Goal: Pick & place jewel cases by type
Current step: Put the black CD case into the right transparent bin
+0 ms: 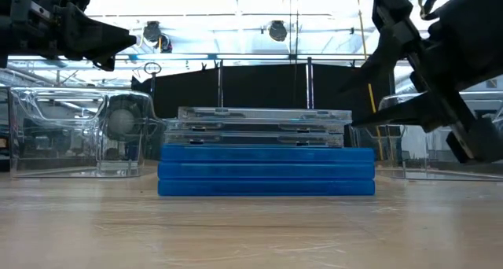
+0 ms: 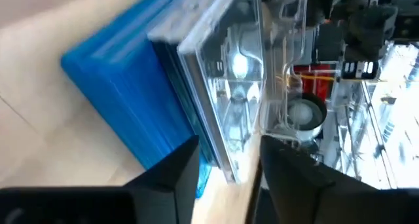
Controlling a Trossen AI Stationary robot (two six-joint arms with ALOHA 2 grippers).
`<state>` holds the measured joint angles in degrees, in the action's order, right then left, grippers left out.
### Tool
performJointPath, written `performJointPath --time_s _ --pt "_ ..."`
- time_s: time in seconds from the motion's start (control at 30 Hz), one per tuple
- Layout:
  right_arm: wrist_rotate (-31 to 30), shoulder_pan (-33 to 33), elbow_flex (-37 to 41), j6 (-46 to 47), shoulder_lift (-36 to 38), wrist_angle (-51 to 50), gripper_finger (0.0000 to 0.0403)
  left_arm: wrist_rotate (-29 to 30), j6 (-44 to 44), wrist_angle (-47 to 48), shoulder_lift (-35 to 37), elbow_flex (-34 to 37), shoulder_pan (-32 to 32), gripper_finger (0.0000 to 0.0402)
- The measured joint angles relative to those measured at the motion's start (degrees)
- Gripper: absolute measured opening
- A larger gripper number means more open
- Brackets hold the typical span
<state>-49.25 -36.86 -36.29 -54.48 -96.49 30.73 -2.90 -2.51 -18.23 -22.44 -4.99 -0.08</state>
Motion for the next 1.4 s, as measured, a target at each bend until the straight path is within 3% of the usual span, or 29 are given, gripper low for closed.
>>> performJointPath --time_s 1.07,1.4 --pt "19.51 6.43 0.02 2.79 -0.02 4.40 0.0171 0.02 -0.03 -0.01 0.00 0.00 0.00 0.0088" --pt "22.40 8.39 0.04 2.80 -0.02 4.23 0.0150 0.02 -0.03 -0.01 0.00 0.00 0.00 0.0088"
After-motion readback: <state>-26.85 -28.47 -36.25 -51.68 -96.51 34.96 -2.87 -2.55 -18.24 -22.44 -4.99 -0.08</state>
